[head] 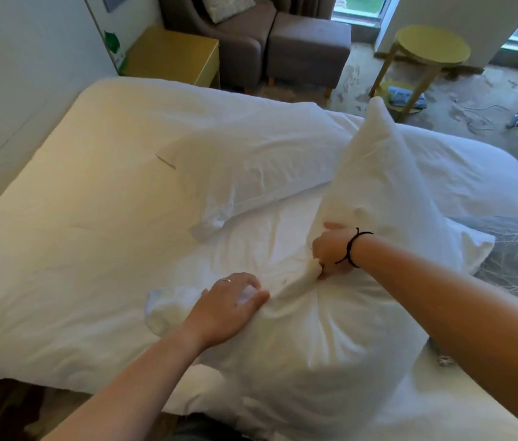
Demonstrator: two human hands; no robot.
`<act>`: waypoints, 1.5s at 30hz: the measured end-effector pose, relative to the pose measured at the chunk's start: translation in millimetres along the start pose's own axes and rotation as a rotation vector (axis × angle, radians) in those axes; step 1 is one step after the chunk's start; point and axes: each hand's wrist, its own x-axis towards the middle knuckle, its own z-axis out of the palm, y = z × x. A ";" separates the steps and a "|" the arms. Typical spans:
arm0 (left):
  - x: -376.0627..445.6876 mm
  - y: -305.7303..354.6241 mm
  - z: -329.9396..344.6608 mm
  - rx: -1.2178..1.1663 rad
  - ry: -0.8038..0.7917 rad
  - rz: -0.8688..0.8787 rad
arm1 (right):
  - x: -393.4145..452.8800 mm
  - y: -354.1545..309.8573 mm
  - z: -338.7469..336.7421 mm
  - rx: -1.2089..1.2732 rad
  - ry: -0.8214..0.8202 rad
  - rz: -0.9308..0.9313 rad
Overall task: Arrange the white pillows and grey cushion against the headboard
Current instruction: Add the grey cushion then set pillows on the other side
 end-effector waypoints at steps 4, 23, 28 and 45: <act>0.6 -14.4 7.6 0.211 -0.118 -0.263 | -21.2 9.6 25.6 0.118 0.157 0.014; -120.6 -32.4 -278.0 0.759 0.432 -0.110 | -29.4 -161.0 -134.9 0.468 0.889 -0.274; -121.8 -103.0 -255.3 0.765 0.042 -0.216 | 5.5 -260.6 -161.3 0.373 0.740 -0.385; -50.0 -221.7 -284.5 0.616 0.199 0.072 | 63.0 -161.3 -188.4 0.360 0.218 0.049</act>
